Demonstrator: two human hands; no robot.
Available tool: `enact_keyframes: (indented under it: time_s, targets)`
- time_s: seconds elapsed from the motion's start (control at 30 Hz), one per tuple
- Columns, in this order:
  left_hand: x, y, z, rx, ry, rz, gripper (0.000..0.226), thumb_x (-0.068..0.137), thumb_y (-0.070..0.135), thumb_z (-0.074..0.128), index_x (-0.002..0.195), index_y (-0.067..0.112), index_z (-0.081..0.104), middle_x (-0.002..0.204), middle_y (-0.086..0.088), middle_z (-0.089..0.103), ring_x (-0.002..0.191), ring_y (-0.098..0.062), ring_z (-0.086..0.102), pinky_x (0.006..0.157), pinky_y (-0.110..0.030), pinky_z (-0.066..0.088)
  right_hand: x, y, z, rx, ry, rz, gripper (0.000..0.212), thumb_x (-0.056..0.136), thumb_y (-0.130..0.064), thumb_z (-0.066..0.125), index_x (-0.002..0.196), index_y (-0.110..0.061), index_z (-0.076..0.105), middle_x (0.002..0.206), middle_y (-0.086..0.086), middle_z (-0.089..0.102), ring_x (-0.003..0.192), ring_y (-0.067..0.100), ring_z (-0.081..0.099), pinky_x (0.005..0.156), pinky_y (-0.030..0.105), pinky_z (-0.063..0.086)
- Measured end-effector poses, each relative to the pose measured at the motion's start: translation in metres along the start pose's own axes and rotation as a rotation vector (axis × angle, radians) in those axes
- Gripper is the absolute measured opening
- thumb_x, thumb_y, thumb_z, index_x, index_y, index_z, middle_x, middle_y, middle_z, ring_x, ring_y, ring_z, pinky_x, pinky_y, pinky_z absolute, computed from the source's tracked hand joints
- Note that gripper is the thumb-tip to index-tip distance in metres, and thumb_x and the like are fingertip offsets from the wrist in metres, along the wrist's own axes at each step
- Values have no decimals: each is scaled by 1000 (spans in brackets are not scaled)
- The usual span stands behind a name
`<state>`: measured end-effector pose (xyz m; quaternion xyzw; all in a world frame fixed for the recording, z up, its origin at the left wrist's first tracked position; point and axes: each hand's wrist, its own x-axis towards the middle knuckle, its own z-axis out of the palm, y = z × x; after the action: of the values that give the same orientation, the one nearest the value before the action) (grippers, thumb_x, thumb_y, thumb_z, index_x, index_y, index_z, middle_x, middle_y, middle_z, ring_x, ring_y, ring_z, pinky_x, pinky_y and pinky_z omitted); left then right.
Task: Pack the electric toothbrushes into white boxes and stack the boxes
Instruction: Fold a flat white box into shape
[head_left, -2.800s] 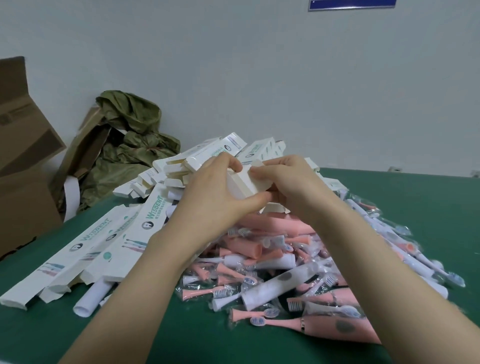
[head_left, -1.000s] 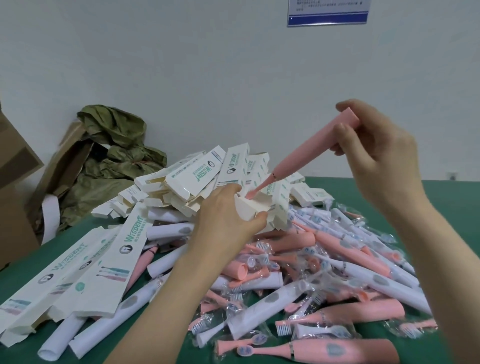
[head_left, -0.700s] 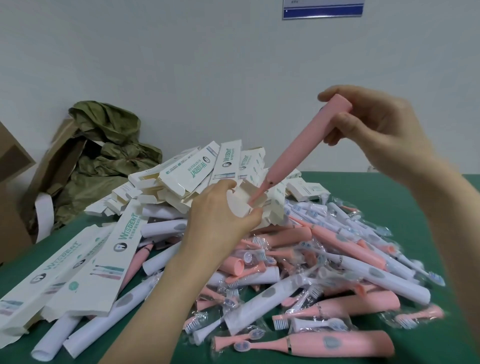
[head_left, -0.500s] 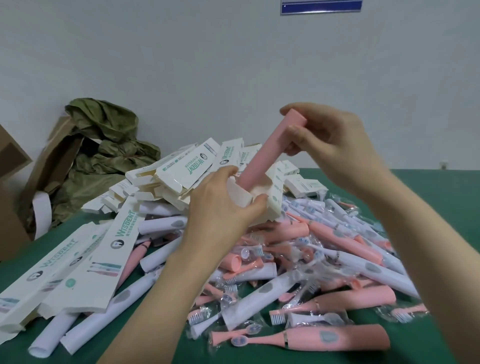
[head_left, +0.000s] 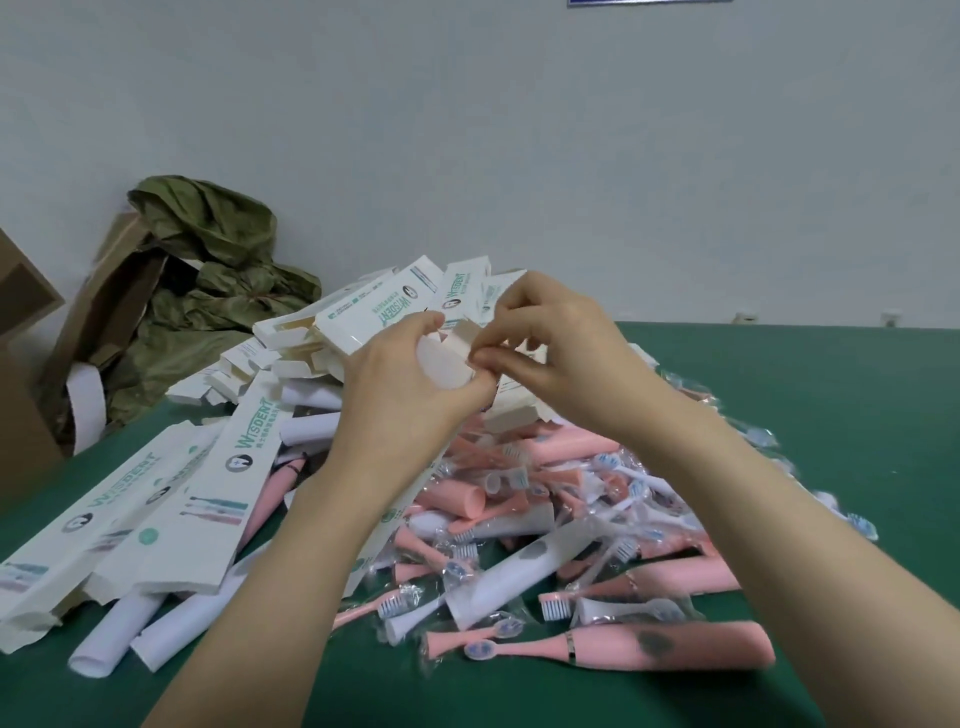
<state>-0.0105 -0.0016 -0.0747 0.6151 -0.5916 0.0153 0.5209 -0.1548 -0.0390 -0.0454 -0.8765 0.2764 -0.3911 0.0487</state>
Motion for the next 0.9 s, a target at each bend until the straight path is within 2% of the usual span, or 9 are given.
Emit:
enact_keyframes:
  time_s: [0.13, 0.17, 0.23, 0.3, 0.4, 0.5, 0.63, 0.8, 0.9]
  targets:
    - [5, -1, -8, -17, 43, -23, 62, 72, 43, 73, 128, 20, 57, 127, 4, 59, 120, -17, 49, 100, -29, 37, -26, 18, -4, 365, 285, 324, 11, 86, -16, 68, 78, -13, 74, 67, -2, 62, 60, 2, 49, 61, 16, 39]
    - [6, -2, -10, -22, 65, -31, 60, 73, 42, 73, 127, 20, 58, 127, 4, 59, 120, -18, 49, 102, -33, 38, -32, 24, -4, 350, 238, 414, 12, 86, -18, 67, 76, -15, 73, 63, -2, 63, 58, 3, 49, 57, 16, 39]
    - [7, -4, -14, -32, 100, -44, 56, 74, 41, 74, 124, 20, 60, 123, 5, 61, 117, -18, 51, 101, -35, 39, -46, 32, -1, 194, -24, 517, 14, 86, -21, 68, 74, -17, 74, 55, -6, 62, 48, 1, 47, 49, 14, 38]
    - [8, -8, -17, -34, 118, -59, 54, 74, 42, 74, 122, 20, 61, 120, 4, 61, 115, -19, 52, 99, -37, 41, -56, 31, 5, 139, -206, 514, 14, 86, -22, 68, 76, -18, 76, 51, -14, 61, 42, -1, 45, 45, 9, 33]
    - [9, -11, -15, -33, 114, -85, 54, 75, 42, 74, 122, 18, 61, 122, 3, 61, 116, -20, 52, 101, -40, 41, -54, 19, 17, 120, -180, 389, 12, 89, -19, 65, 86, -15, 76, 70, -10, 69, 52, -2, 55, 53, 10, 40]
    - [10, -9, -10, -37, 101, -95, 55, 75, 39, 74, 123, 16, 60, 124, 3, 61, 117, -18, 53, 103, -37, 39, -38, 7, 41, -246, -158, 234, 16, 92, -18, 56, 94, -14, 71, 90, 0, 65, 81, 16, 61, 66, 31, 45]
    - [9, -6, -4, -15, 83, -99, 54, 75, 37, 74, 123, 16, 61, 124, 3, 62, 118, -18, 52, 103, -32, 37, -25, -6, 71, -577, -217, 170, 19, 91, -19, 52, 103, -10, 64, 104, 6, 53, 101, 27, 53, 53, 28, 21]
    - [4, -2, 0, -40, 15, -94, 58, 71, 37, 76, 124, 18, 60, 123, 6, 61, 115, -12, 52, 95, -20, 36, -25, -1, 72, -520, -223, 234, 21, 94, -21, 48, 108, -14, 63, 110, 6, 52, 104, 28, 50, 64, 32, 30]
    - [5, 0, 1, -27, -3, -71, 60, 70, 38, 76, 124, 19, 60, 125, 7, 61, 117, -10, 51, 93, -15, 32, -18, 6, 43, -211, -106, 378, 22, 95, -32, 50, 96, -14, 62, 93, 3, 61, 90, 23, 58, 69, 32, 43]
